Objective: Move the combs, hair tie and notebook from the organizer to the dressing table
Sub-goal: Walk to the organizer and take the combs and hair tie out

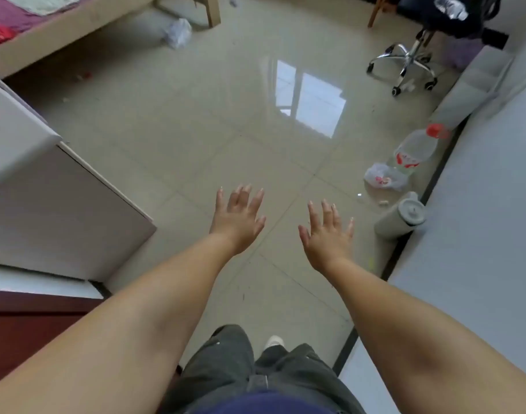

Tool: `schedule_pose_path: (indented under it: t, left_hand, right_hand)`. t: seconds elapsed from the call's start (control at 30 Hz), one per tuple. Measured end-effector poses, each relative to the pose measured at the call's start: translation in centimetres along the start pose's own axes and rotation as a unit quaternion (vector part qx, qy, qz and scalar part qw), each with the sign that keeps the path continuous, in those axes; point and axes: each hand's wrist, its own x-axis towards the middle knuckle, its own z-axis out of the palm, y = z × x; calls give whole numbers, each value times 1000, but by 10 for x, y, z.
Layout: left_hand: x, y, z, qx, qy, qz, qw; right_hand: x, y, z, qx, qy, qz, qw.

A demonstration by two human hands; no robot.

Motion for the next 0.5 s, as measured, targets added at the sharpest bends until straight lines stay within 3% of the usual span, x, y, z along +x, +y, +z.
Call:
schedule_pose_path:
  t: [0.2, 0.5]
  left_hand:
    - [19, 3, 33, -9, -84, -14, 996]
    - [211, -57, -10, -13, -67, 12, 998]
  right_hand:
    - [36, 10, 17, -21, -57, 11, 998]
    - [237, -21, -29, -21, -24, 30, 999]
